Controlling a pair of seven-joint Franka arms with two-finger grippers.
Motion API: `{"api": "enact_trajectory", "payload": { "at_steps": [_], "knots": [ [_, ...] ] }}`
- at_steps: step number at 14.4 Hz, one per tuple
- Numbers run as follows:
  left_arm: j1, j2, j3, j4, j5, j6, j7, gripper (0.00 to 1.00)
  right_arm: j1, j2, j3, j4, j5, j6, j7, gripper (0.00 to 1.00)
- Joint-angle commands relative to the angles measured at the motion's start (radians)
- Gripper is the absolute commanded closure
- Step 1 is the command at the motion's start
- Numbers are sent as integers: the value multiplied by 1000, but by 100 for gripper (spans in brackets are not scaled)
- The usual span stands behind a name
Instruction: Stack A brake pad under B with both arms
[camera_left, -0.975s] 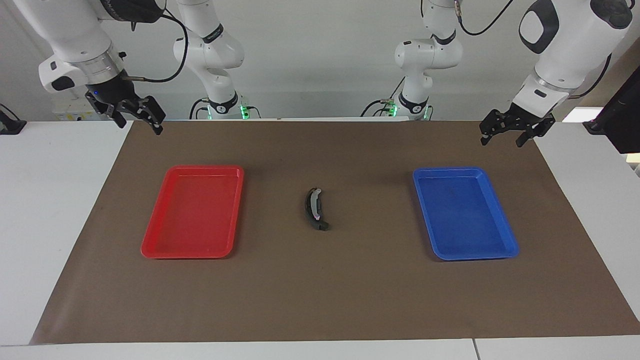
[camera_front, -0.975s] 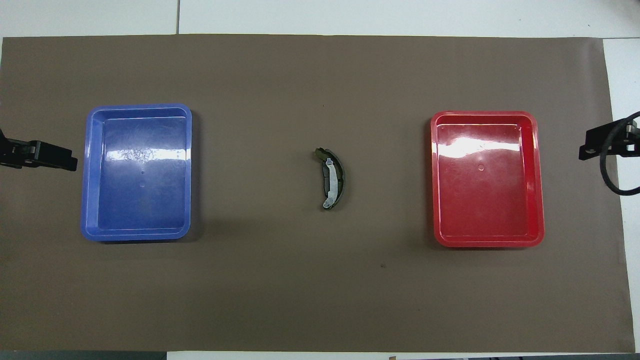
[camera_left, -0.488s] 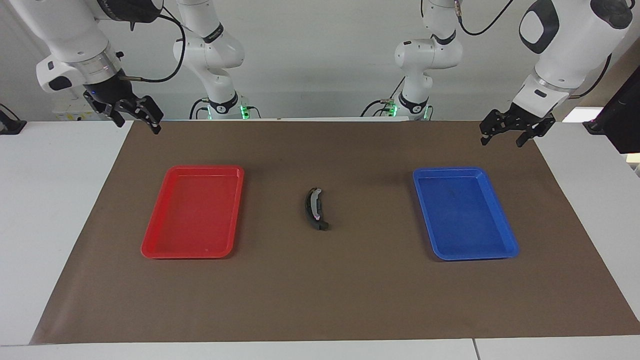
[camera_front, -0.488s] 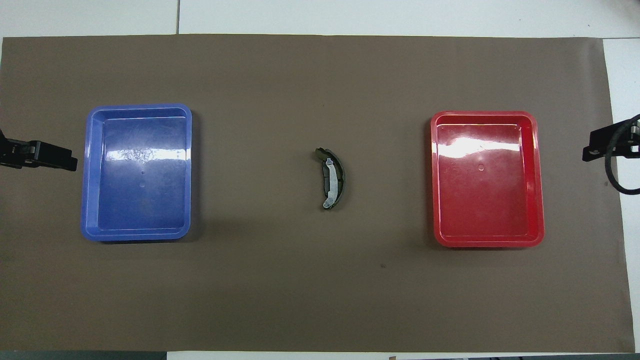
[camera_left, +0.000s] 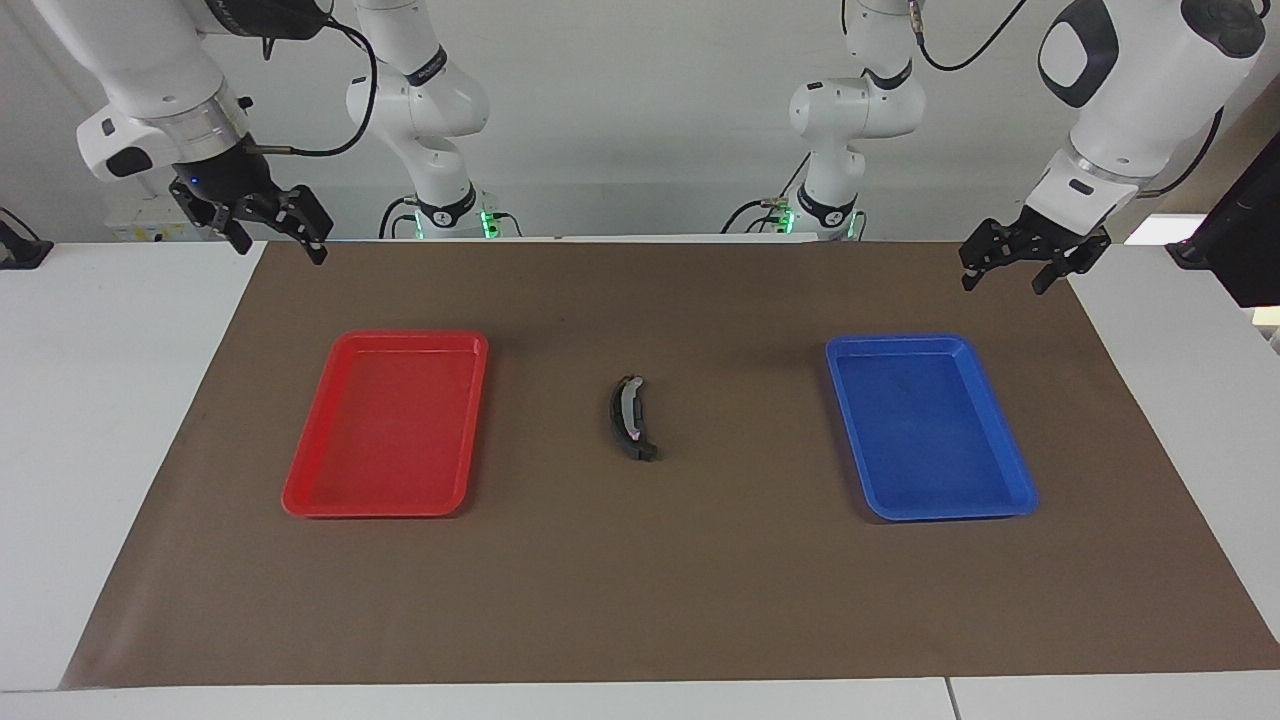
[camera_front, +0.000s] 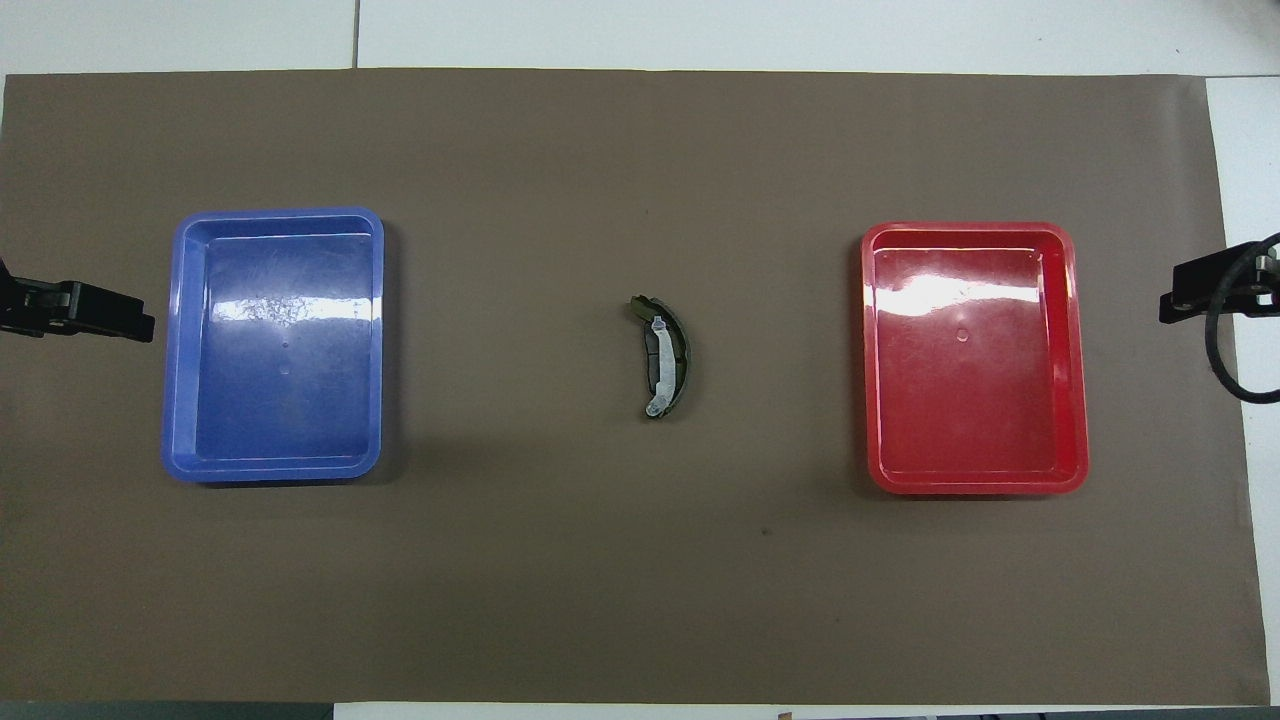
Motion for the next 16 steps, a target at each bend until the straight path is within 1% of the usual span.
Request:
{"api": "enact_trajectory", "payload": {
  "at_steps": [1, 16],
  "knots": [
    [3, -16, 0, -4, 8, -17, -12, 1, -6, -5, 3, -3, -6, 8, -33, 0],
    [3, -16, 0, -4, 8, -17, -12, 1, -5, -9, 3, -16, -8, 21, -78, 0]
  ]
}}
